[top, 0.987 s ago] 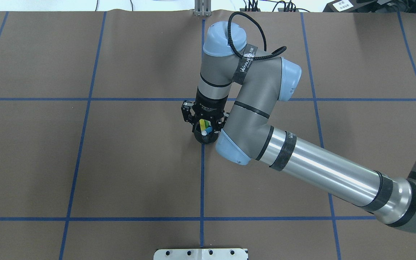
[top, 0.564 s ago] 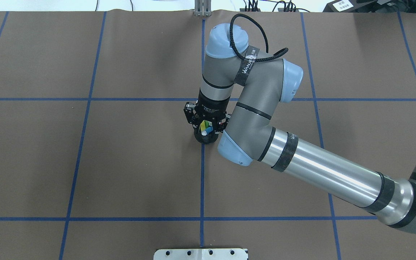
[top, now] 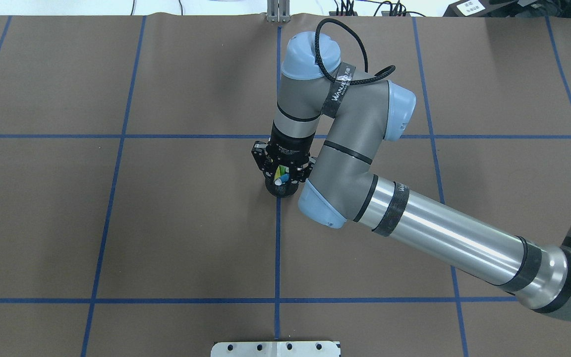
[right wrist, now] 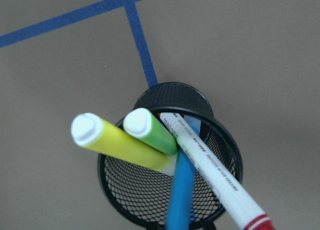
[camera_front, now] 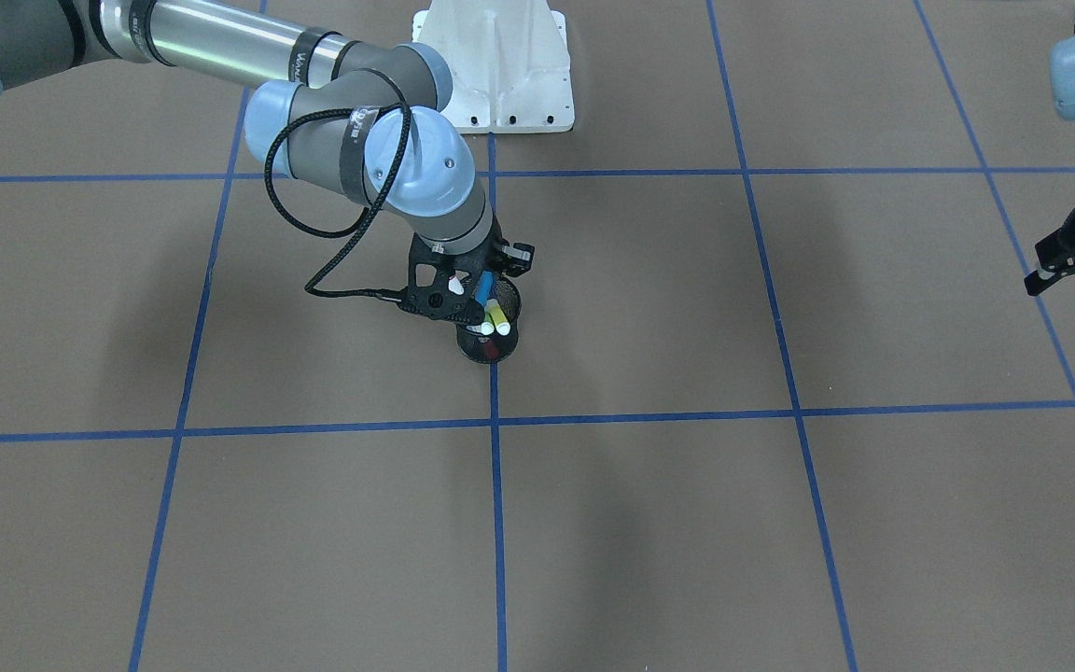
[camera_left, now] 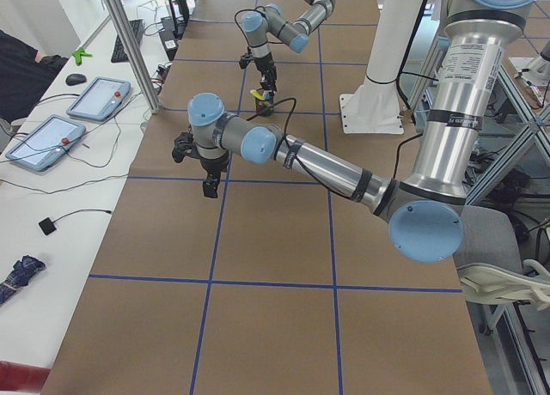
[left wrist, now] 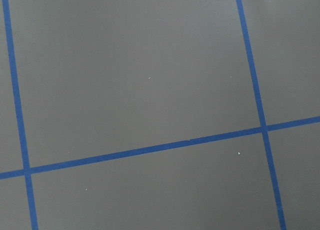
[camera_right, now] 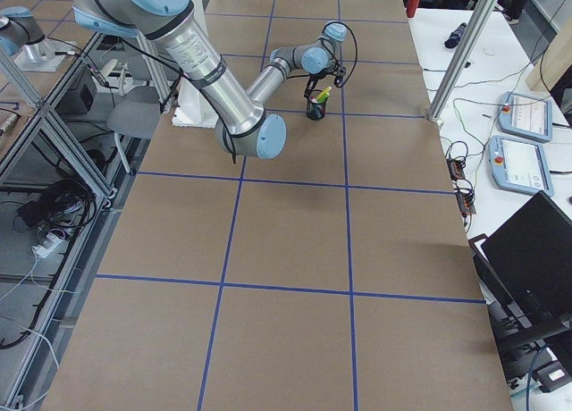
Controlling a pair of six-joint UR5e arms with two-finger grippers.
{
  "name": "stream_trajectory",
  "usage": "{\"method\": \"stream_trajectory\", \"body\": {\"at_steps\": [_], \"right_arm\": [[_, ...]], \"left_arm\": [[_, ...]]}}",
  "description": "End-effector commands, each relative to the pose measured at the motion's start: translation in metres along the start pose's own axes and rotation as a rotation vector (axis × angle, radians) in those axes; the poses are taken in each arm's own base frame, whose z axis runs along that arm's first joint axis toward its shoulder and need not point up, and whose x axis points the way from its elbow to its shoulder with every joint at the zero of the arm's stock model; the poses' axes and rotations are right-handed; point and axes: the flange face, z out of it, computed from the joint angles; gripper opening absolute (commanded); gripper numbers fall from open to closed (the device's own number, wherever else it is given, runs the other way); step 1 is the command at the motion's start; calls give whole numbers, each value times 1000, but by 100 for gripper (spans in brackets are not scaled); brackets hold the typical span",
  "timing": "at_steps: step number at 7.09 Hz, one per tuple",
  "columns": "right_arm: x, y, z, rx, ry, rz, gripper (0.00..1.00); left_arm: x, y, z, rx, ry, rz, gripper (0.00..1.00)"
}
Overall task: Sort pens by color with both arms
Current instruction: 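Lower the right gripper and grasp the blue marker in the cup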
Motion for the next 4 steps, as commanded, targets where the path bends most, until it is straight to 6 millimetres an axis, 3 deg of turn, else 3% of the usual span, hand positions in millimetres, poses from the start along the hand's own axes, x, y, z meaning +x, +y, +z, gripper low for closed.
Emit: {"method": "stream_trajectory", "body": {"at_steps": [1, 4], "right_arm": [[-1, 3, -3, -1, -7, -7, 42], [0, 7, 5, -3, 2, -14, 42]], "left_arm": [[-1, 0, 1, -1, 0, 0, 100], [-1, 0, 1, -2, 0, -1, 100]]}}
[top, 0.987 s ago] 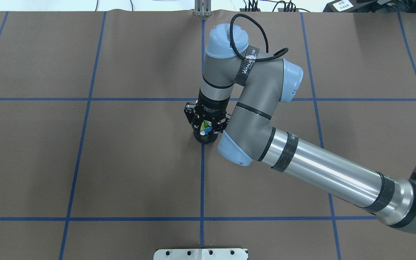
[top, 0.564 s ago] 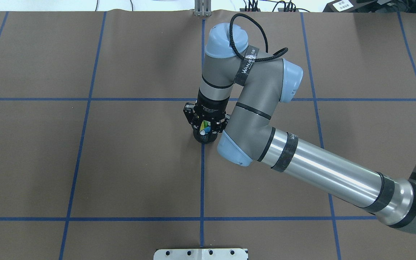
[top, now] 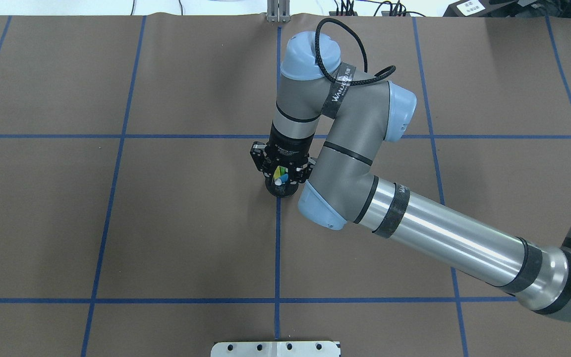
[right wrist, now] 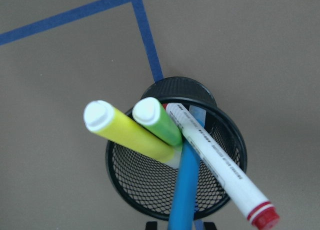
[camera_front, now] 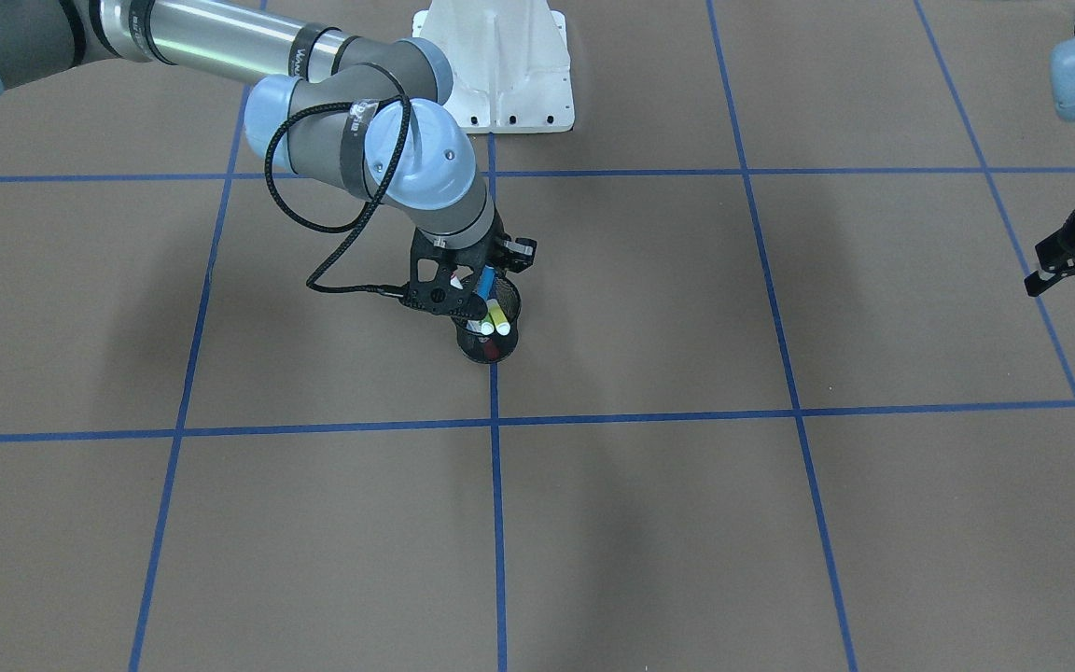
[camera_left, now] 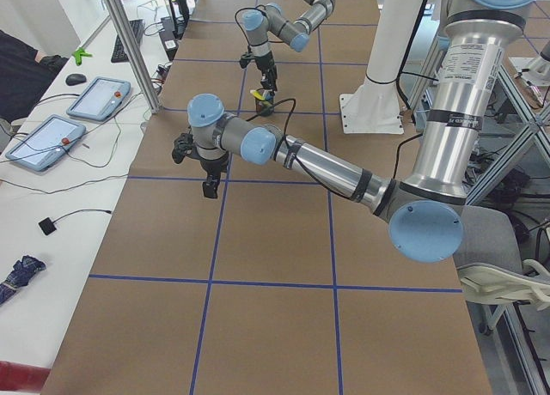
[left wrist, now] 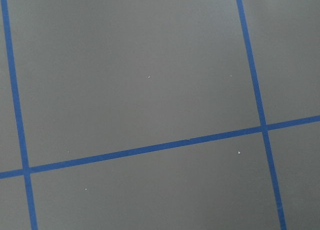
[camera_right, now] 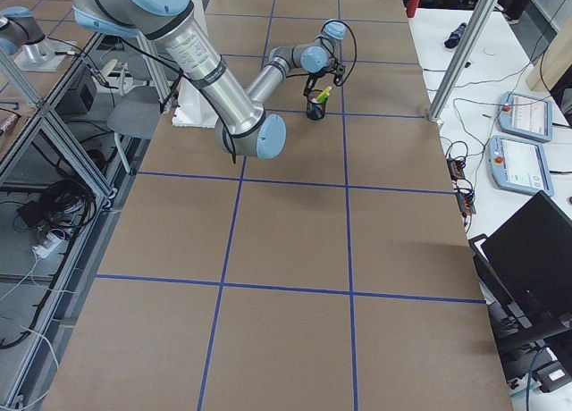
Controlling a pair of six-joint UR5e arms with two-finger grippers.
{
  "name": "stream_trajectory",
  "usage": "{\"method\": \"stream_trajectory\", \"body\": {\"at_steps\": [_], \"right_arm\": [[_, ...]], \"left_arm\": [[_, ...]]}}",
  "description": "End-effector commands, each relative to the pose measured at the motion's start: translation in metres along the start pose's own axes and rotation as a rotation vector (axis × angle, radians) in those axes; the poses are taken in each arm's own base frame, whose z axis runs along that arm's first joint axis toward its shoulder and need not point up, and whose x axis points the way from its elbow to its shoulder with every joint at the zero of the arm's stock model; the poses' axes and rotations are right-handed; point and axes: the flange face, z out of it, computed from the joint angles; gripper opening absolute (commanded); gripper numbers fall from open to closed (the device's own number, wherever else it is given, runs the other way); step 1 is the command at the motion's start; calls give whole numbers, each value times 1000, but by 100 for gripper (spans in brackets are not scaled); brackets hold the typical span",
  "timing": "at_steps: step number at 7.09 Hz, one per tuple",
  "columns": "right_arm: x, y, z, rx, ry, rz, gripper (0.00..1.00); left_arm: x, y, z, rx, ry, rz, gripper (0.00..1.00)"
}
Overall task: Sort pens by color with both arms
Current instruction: 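Lower the right gripper and grasp the blue marker in the cup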
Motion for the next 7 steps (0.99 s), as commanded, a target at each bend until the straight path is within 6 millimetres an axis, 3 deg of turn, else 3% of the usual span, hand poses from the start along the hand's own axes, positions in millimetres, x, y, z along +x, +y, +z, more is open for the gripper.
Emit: {"method": "stream_trajectory", "body": {"at_steps": [1, 6, 7], "right_arm": [[-1, 4, 5, -4, 5, -7, 41], [5, 2, 7, 3, 7, -7, 0], [13, 10, -3, 6, -16, -15, 0]], "left_arm": [[0, 0, 0, -1, 0, -1, 100], [-1, 0, 1, -1, 0, -1, 100], [0, 0, 0, 0, 0, 0, 100]]}}
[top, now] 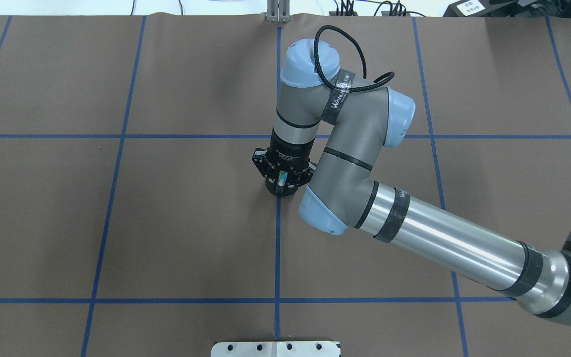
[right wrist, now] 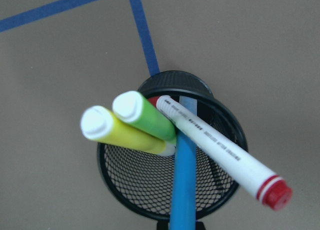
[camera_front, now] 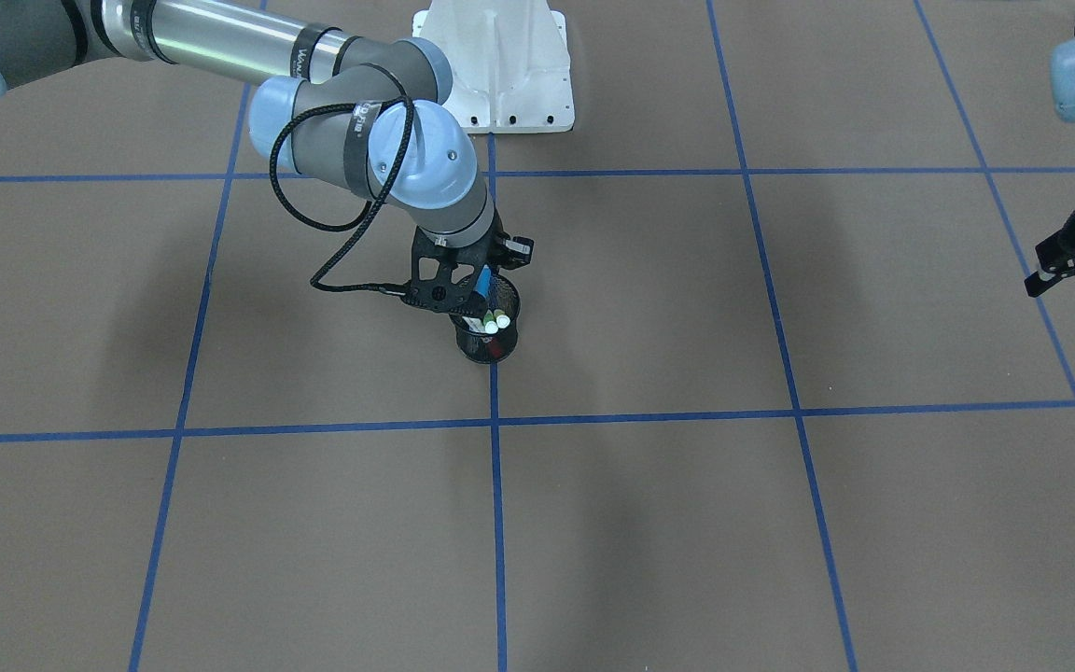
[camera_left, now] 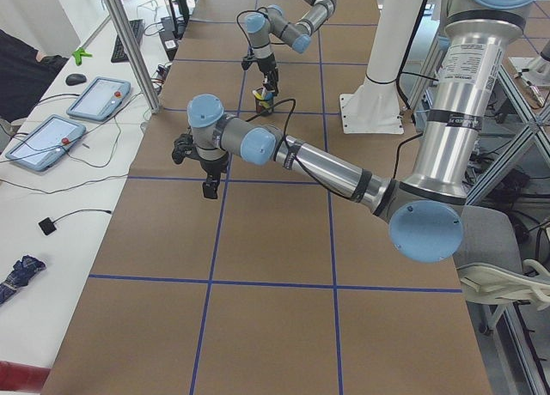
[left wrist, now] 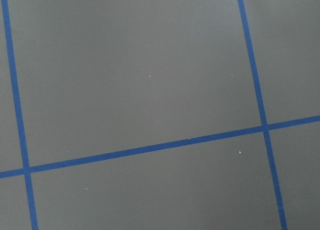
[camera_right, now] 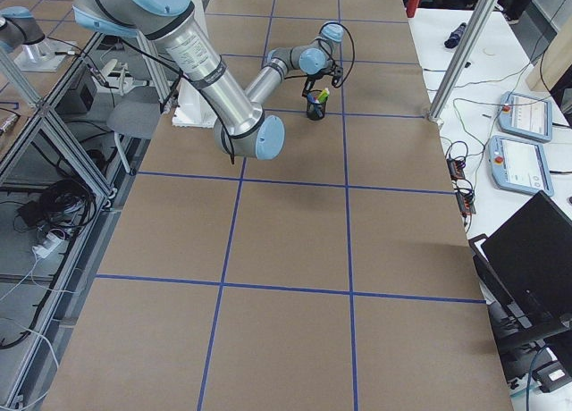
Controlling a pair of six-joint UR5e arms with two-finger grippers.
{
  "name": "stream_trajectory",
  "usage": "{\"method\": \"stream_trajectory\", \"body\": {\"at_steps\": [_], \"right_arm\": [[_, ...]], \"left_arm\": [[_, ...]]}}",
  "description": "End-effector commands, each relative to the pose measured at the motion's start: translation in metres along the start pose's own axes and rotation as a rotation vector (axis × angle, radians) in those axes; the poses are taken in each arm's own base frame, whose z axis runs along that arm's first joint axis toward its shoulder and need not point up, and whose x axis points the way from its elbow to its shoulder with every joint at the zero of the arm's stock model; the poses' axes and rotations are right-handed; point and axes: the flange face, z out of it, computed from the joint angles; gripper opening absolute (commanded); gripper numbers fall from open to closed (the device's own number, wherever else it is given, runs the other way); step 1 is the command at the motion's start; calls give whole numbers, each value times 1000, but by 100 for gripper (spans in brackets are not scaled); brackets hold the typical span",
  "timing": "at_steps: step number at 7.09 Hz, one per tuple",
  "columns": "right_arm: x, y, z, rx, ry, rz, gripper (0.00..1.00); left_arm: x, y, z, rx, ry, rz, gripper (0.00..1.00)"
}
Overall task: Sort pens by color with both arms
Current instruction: 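Lower the right gripper and grasp the blue marker in the cup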
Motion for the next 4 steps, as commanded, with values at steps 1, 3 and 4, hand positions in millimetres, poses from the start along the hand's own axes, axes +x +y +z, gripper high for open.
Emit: {"method": "stream_trajectory", "body": {"at_steps": [1, 3, 4], "right_arm": [[13, 19, -26, 7, -52, -25, 0], [18, 31, -52, -22, -94, -40, 0], [20, 37, -68, -47, -102, -32, 0]], "left_arm": [[1, 0, -1, 1, 0, 1, 100], [3, 0, -2, 4, 1, 6, 100], [4, 0, -3, 6, 2, 6, 100]]}}
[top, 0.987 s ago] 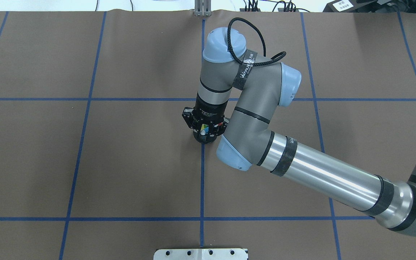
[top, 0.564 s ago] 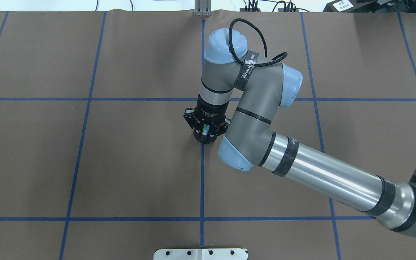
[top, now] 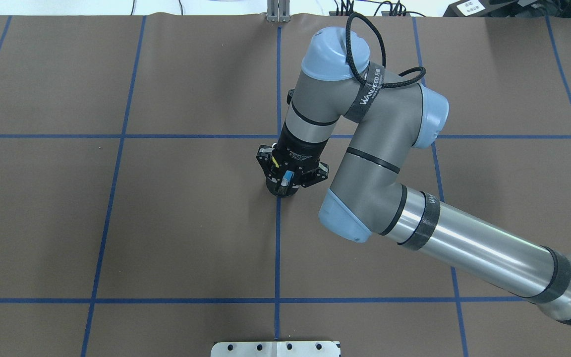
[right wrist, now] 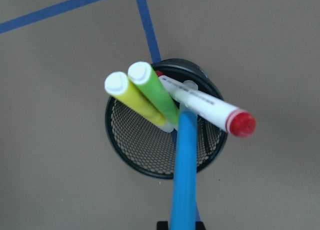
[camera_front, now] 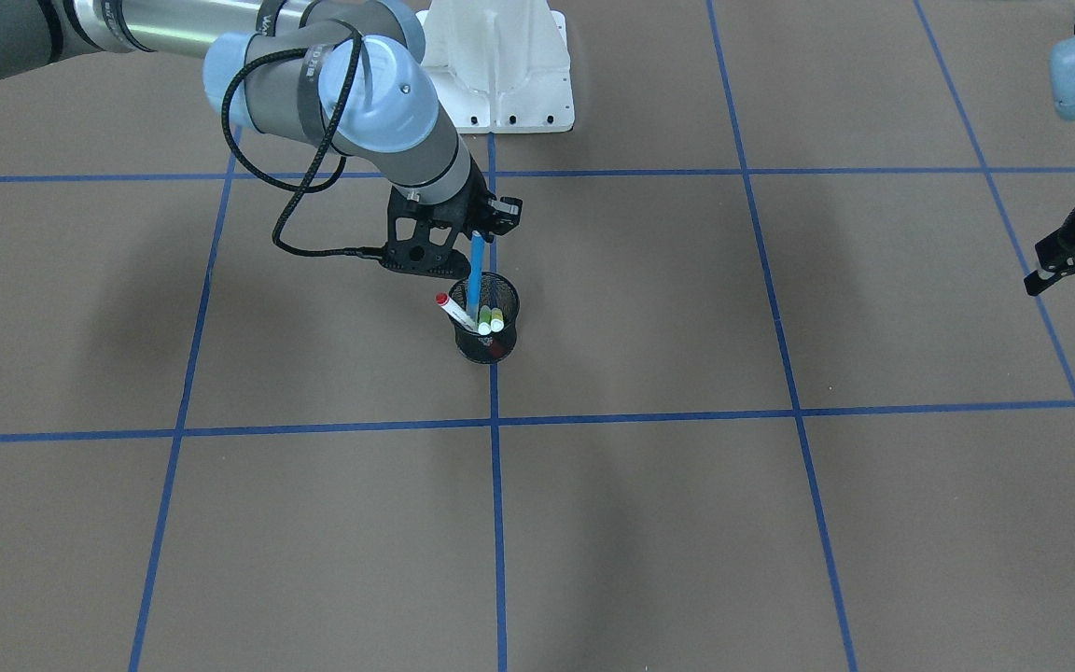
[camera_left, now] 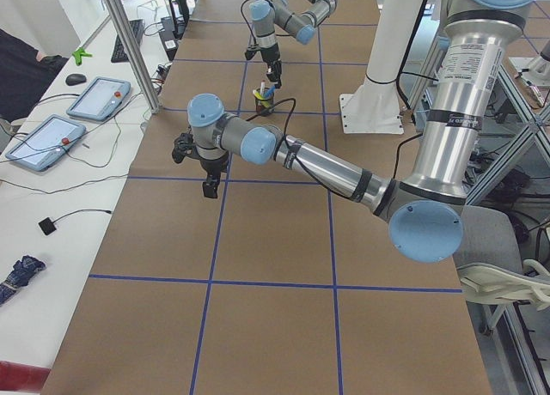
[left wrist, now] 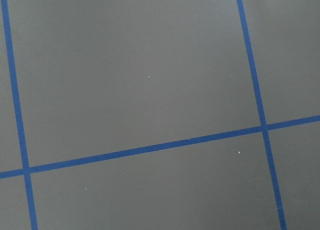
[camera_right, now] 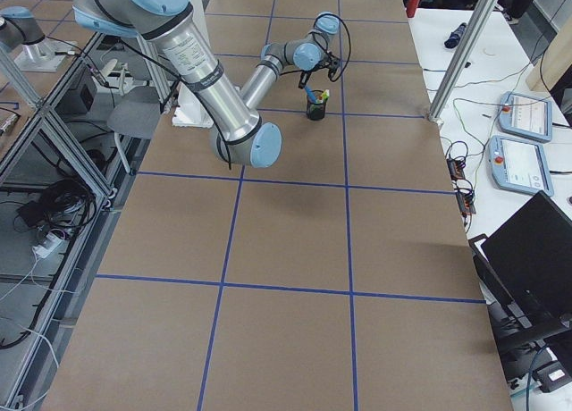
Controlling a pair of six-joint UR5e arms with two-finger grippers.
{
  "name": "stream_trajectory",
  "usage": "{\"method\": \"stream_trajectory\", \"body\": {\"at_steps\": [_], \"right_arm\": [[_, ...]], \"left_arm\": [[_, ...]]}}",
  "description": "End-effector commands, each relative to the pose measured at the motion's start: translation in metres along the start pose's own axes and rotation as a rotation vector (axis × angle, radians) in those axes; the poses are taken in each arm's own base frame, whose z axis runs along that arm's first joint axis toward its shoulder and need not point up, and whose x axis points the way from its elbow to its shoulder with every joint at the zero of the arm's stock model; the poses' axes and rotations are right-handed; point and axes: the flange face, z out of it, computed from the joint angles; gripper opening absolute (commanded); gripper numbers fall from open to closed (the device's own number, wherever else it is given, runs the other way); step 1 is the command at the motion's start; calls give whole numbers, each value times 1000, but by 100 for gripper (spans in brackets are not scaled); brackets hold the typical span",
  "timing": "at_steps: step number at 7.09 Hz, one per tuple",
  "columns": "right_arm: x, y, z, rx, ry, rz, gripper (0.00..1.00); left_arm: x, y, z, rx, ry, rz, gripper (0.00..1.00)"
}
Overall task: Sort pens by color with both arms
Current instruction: 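Lift the blue marker out and carry it farther from the robot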
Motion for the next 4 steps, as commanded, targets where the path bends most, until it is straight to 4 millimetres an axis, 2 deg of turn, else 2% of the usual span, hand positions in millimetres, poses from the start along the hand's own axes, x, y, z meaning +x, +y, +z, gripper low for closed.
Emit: {"method": "stream_trajectory", "body": {"at_steps": [1, 4], "right_arm": [[1, 24, -37, -41, -21, 6, 0], [1, 53, -83, -67, -79, -26, 0]], "left_arm": [[1, 0, -2, 4, 0, 2, 100], [1, 0, -2, 4, 2, 0, 100]]}}
